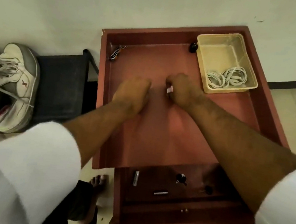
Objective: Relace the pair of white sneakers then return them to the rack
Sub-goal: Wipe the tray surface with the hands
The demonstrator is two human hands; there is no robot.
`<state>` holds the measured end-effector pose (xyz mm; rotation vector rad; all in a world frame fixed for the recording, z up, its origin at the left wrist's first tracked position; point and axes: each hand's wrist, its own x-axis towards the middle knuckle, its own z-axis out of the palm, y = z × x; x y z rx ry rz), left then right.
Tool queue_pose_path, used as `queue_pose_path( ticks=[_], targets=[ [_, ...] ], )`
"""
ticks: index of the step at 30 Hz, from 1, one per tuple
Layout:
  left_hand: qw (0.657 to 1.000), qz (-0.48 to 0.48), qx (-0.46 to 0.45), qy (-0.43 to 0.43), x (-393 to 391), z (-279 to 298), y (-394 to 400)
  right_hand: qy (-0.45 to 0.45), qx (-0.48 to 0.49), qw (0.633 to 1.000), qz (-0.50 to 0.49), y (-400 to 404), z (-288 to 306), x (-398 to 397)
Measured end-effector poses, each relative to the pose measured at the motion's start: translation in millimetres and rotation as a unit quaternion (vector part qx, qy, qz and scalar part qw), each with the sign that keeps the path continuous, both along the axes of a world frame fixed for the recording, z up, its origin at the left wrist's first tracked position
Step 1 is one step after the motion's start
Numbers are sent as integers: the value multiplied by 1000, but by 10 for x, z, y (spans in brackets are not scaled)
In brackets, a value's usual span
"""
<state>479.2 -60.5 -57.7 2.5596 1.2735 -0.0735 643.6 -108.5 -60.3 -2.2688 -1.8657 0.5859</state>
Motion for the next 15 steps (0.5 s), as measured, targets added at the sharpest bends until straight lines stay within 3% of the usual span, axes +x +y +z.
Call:
queue_pose_path(
  ticks=[3, 6, 9, 13, 15],
  targets=[
    [995, 19, -73, -60, -463, 23, -962, 35, -32, 998, 49, -831, 13, -196],
    [986, -32, -142, -84, -626, -52, -1783, 92, -65, 990, 89, -1742, -1, -406],
    [980, -105, -166, -4, -573, -284, -2073, 86, -133, 982, 101, -2210, -45, -510],
    [969, -95, -198, 112, -504, -676, -1926, 64, -201, 975, 75, -2293, -271, -484],
    [956, -136, -213, 149, -450, -837, -1864, 52, -227, 970, 73, -2255, -460, -484]
  ],
)
